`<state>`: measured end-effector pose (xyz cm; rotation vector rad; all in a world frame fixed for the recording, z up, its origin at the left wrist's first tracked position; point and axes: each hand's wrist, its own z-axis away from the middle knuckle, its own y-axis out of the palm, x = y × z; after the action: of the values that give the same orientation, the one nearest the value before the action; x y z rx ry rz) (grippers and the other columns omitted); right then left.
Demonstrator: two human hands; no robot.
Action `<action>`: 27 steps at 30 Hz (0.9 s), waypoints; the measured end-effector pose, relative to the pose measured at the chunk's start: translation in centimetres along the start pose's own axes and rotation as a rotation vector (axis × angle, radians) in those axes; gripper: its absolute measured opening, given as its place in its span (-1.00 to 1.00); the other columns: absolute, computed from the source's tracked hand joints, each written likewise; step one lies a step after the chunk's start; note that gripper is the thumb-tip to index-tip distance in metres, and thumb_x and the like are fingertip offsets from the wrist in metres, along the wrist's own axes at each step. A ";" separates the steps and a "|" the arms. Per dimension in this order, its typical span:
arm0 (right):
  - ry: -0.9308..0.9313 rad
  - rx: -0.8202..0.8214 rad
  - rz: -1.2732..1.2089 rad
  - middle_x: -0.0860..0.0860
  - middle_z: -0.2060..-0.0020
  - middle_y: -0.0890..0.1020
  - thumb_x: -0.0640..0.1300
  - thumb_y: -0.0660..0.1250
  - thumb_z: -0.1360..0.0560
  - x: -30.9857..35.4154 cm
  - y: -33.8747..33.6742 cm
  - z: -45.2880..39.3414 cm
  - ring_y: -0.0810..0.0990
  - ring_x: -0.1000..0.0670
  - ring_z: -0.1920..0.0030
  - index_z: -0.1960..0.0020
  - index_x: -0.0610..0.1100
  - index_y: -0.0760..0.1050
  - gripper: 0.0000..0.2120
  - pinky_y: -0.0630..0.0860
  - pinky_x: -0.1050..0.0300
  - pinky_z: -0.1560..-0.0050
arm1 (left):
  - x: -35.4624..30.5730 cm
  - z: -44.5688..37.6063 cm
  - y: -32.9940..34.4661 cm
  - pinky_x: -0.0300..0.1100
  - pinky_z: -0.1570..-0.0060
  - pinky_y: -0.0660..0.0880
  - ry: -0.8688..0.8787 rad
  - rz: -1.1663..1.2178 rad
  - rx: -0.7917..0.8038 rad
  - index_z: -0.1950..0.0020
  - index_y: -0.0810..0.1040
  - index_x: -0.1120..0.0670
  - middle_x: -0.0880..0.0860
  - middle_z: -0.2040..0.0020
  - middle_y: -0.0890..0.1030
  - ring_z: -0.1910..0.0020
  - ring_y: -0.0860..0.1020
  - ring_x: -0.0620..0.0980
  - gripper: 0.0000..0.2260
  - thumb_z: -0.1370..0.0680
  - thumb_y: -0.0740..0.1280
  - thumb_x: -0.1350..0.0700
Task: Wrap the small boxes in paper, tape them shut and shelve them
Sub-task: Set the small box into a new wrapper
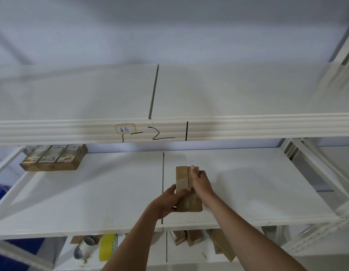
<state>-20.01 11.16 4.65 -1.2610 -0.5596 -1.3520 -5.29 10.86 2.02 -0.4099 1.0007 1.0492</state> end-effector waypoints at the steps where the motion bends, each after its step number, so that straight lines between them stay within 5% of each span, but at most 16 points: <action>1: 0.012 0.014 0.011 -0.06 -0.13 0.58 0.35 -0.01 -0.61 0.0 -0.3 -0.3 0.55 -0.05 -0.09 -0.31 -0.14 0.40 -0.38 0.50 -0.04 -0.17 | 0.3 0.2 -0.1 0.05 -0.15 0.61 -0.007 0.034 0.028 -0.43 0.41 0.03 0.07 -0.24 0.63 -0.20 0.62 0.08 -0.42 -0.47 0.52 -0.05; 6: 0.108 0.276 0.081 -0.05 -0.33 0.50 0.60 0.07 -0.37 -0.9 -1.3 0.4 0.53 -0.11 -0.28 -0.46 -0.03 0.30 -0.09 0.52 -0.13 -0.29 | 1.3 0.3 -0.4 0.05 -0.04 0.63 0.060 0.232 -0.087 -0.36 0.49 0.09 0.13 -0.19 0.66 -0.17 0.64 0.14 -0.40 -0.38 0.58 0.02; 10: 0.147 0.410 0.032 -0.10 -0.23 0.57 0.29 0.22 -0.58 -2.9 -1.0 1.4 0.64 -0.10 -0.13 -0.39 -0.06 0.38 -0.45 0.67 -0.09 -0.05 | 1.3 0.1 -0.5 0.11 -0.06 0.64 0.104 0.160 -0.208 -0.33 0.52 0.11 0.14 -0.14 0.68 -0.09 0.67 0.13 -0.48 -0.45 0.54 -0.03; 16: 0.046 0.315 0.167 -0.08 -0.09 0.57 0.22 0.03 -0.67 -2.6 -0.1 2.4 0.62 -0.06 -0.02 -0.32 -0.10 0.39 -0.54 0.68 0.07 0.08 | 1.5 0.1 0.4 0.12 -0.02 0.65 0.117 0.188 -0.256 -0.29 0.54 0.20 0.19 -0.07 0.70 -0.02 0.70 0.17 -0.60 -0.55 0.45 0.01; 20: 0.187 0.268 -0.013 -0.12 -0.11 0.61 0.22 0.07 -0.66 -3.0 0.3 1.7 0.65 -0.11 -0.03 -0.33 -0.12 0.40 -0.53 0.69 0.03 0.06 | 1.2 0.5 0.2 0.12 -0.19 0.58 0.032 0.254 -0.090 -0.32 0.51 0.11 0.17 -0.17 0.67 -0.14 0.66 0.16 -0.61 -0.59 0.38 -0.08; 27: 0.270 0.353 -0.087 -0.05 -0.06 0.70 0.30 0.18 -0.59 -3.3 -1.1 0.5 0.69 -0.09 -0.06 -0.25 -0.08 0.54 -0.49 0.65 -0.02 -0.07 | 2.4 0.3 -1.1 0.09 -0.20 0.58 -0.026 0.187 0.026 -0.35 0.49 0.23 0.25 -0.20 0.63 -0.18 0.62 0.22 -0.51 -0.46 0.53 0.22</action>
<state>-21.62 13.19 2.22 -0.7626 -0.6351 -1.3961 -3.89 11.79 -0.01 -0.2842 1.0435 1.2051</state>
